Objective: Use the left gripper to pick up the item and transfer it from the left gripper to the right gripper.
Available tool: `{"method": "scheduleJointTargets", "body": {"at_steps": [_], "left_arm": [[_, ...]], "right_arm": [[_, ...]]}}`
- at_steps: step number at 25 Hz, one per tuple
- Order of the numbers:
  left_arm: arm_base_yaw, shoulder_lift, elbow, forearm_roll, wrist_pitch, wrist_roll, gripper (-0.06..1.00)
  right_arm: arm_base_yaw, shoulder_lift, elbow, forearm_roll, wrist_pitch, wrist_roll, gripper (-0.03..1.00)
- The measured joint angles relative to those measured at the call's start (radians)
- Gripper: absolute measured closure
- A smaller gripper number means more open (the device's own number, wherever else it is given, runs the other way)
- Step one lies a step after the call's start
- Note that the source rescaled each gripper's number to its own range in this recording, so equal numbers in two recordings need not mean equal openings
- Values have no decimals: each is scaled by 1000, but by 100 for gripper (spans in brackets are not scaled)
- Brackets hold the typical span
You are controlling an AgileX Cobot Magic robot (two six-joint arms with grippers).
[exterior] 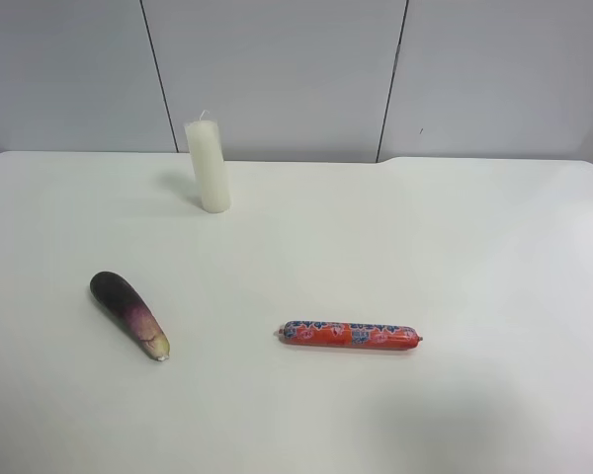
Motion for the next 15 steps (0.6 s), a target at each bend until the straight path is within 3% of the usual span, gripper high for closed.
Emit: {"method": "scheduleJointTargets", "body": {"at_steps": [10, 15], "left_arm": [[0, 6, 0, 4, 0, -9, -6], [0, 142, -90, 10, -3, -35, -6]], "right_arm": [[0, 0, 0, 0, 0, 0, -3], [0, 0, 0, 0, 0, 0, -3]]}}
